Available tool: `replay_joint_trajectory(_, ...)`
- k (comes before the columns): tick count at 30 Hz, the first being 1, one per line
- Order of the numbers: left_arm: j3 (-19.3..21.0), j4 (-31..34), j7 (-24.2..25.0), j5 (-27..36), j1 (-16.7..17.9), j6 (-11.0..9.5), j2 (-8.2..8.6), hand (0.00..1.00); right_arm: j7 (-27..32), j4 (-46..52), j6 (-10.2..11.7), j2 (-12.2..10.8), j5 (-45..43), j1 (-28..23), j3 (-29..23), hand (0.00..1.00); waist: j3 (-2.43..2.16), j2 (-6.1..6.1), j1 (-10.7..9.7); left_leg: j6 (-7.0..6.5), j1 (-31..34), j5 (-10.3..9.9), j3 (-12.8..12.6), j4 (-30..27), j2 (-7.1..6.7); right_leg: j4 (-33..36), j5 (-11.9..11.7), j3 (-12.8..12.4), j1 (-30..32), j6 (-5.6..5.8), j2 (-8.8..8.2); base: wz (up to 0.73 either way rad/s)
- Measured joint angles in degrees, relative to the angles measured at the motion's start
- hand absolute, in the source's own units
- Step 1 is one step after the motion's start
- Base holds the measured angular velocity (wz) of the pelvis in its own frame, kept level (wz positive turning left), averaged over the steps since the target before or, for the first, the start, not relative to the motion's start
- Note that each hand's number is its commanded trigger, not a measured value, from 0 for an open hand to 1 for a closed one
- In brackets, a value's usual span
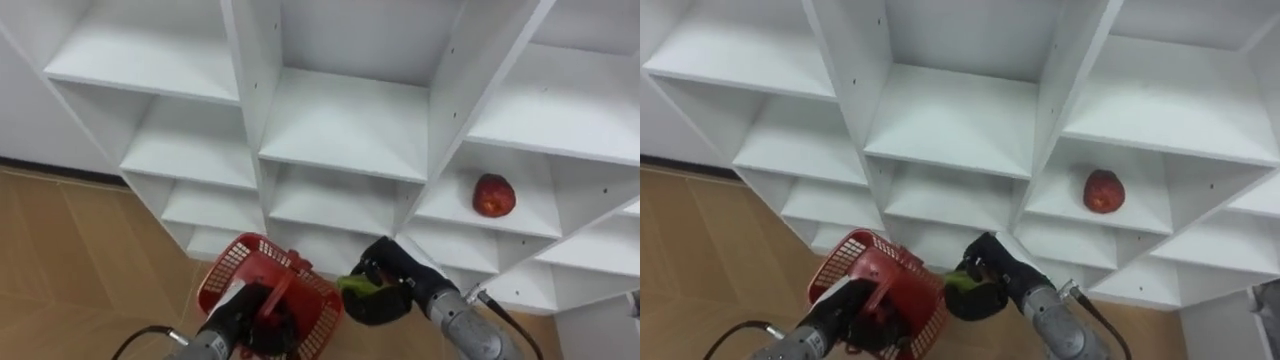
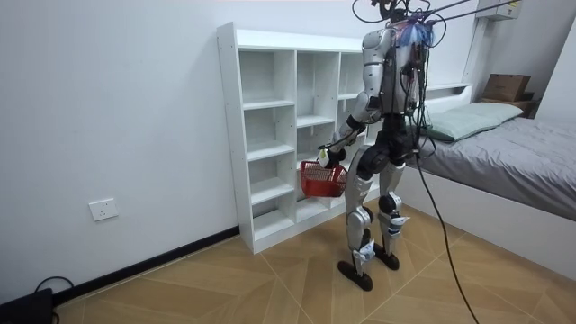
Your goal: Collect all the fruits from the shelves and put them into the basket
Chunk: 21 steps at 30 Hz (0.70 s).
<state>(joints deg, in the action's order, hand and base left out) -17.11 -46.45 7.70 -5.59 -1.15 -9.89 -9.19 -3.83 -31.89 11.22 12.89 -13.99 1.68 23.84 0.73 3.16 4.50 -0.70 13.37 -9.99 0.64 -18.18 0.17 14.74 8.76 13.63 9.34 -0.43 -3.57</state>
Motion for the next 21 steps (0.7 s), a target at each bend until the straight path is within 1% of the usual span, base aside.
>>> replay_joint_trajectory(2,-1.2,1.2,0.2,1.6,-0.3,0.0,0.13,1.0,0.1,-1.9,0.2,-0.7,-0.3,0.4,-0.1,1.0,0.26,-0.41,-0.1,-0.01,0.2,0.0,0.0,0.2,-0.02,-0.1,0.0,-0.1,0.3,0.0,0.26,0.0)
replay_joint_trajectory(4,-1.6,2.8,0.4,1.7,-0.4,-0.1,0.45,1.0,0.2,-3.6,0.3,-1.4,-0.7,0.6,-0.1,1.0,0.39,-0.76,0.0,-0.02,0.2,0.0,-0.3,0.4,-0.01,-0.2,0.0,-0.6,0.6,0.01,0.31,-0.08)
replay_joint_trajectory(6,-1.9,3.7,0.5,1.8,-0.6,-0.7,0.88,1.0,0.1,-4.1,0.3,-1.8,-1.6,0.5,-0.1,1.0,0.42,-1.18,0.3,-0.04,0.6,0.0,-0.6,0.6,0.01,-0.1,0.0,-1.1,1.3,0.01,0.35,-0.12)
replay_joint_trajectory(8,-2.4,3.8,0.8,3.6,-0.8,-1.6,1.73,1.0,0.1,-4.3,0.5,-1.9,-2.5,0.6,-0.1,1.0,0.36,-1.61,0.3,-0.06,0.9,0.1,-0.8,0.8,0.11,0.1,0.0,-1.2,1.9,0.01,0.22,-0.07)
replay_joint_trajectory(10,-2.9,3.8,0.9,3.8,-0.8,-1.9,2.06,1.0,0.1,-5.1,0.9,-1.9,-2.5,0.9,-0.1,1.0,0.36,-1.63,0.3,-0.06,0.9,0.1,-1.1,0.9,0.2,0.1,0.0,-1.7,2.1,0.01,0.21,-0.1)
replay_joint_trajectory(13,-3.5,3.8,1.6,3.8,-0.9,-2.0,2.12,1.0,0.4,-6.1,1.1,-1.9,-2.5,1.7,-0.1,1.0,0.36,-1.61,0.2,-0.07,1.1,0.1,-2.1,1.1,0.3,0.3,0.0,-2.4,2.8,0.01,0.35,-0.14)
replay_joint_trajectory(15,-3.5,3.8,1.7,3.8,-0.9,-2.2,2.06,1.0,0.8,-6.8,1.5,-2.1,-2.4,1.8,-0.2,1.0,0.37,-1.59,-0.1,-0.06,1.0,0.1,-2.1,1.1,0.32,0.4,0.0,-2.5,2.8,0.01,0.4,-0.03)
replay_joint_trajectory(17,-3.5,3.8,1.7,3.8,-0.9,-3.0,2.09,1.0,1.3,-8.7,1.7,-2.3,-2.4,2.1,-0.3,1.0,0.38,-1.57,-0.4,-0.07,1.0,0.1,-2.2,1.1,0.41,0.4,0.0,-2.5,2.8,0.01,0.32,0.0)
replay_joint_trajectory(21,-4.0,3.8,2.0,3.9,-0.9,-3.2,2.17,1.0,1.2,-9.6,1.6,-2.4,-2.3,2.3,-0.4,1.0,0.42,-1.58,-0.4,-0.07,1.2,0.0,-2.2,0.9,0.53,0.5,0.0,-2.4,2.8,0.02,0.09,0.0)
